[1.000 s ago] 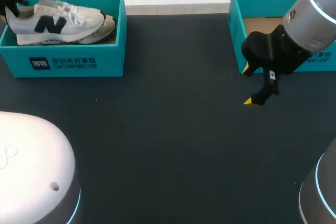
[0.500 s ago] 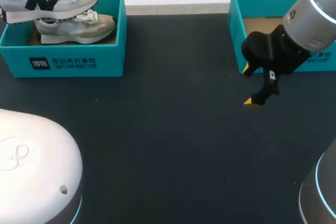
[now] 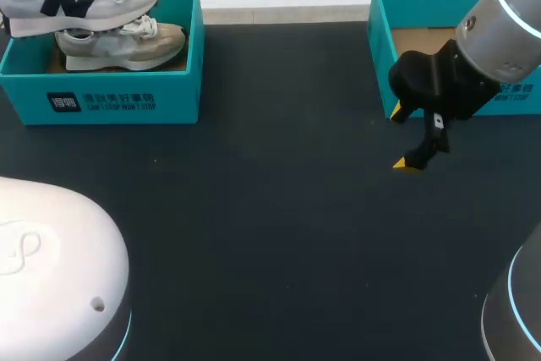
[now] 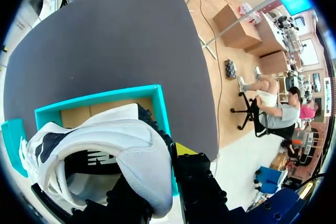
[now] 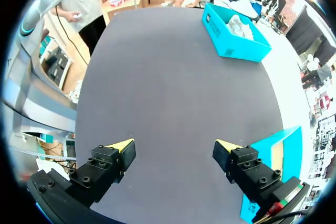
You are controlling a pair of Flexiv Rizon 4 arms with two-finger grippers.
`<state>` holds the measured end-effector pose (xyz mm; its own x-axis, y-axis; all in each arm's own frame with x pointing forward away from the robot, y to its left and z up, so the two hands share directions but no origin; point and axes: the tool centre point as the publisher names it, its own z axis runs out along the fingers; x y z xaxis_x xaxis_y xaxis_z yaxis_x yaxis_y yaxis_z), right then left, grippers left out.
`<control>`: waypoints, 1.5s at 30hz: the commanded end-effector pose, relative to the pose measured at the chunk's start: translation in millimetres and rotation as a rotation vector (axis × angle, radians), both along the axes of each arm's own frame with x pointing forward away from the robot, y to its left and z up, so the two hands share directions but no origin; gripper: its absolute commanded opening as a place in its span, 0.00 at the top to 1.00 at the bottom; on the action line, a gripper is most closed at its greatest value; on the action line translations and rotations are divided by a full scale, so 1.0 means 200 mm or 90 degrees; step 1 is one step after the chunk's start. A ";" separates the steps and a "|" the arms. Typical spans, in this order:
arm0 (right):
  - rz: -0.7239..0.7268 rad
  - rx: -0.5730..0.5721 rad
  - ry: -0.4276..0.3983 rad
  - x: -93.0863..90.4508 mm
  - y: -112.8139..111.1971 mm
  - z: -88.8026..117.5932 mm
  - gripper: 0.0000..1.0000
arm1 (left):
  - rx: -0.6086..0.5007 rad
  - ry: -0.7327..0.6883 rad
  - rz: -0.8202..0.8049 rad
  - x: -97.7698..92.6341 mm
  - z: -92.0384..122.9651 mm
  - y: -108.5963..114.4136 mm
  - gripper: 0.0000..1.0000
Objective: Take the shoe out of the shoebox, open the shoe tongue, remove and reinsert the insole, then place the shoe into the shoebox
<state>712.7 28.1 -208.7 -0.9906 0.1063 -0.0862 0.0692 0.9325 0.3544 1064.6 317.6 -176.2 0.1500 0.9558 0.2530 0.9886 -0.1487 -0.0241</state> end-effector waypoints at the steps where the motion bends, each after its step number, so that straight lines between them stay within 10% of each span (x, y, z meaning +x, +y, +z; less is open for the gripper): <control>1: 0.000 -0.002 0.001 0.01 0.01 -0.01 0.00 | 0.017 -0.053 -0.005 -0.25 0.06 -0.06 1.00; 15: 0.000 -0.002 0.001 0.01 0.01 -0.01 0.00 | 0.056 -0.051 0.107 -0.67 0.13 -0.22 1.00; 45: 0.000 -0.002 0.001 0.01 0.01 -0.01 0.00 | 0.060 -0.023 -0.007 -1.42 -0.06 -1.12 1.00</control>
<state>712.7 28.1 -208.7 -0.9906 0.1065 -0.0862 0.0694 0.9325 0.3544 794.8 103.6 -188.6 0.1482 0.9315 0.3322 0.9888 -0.1342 -0.0648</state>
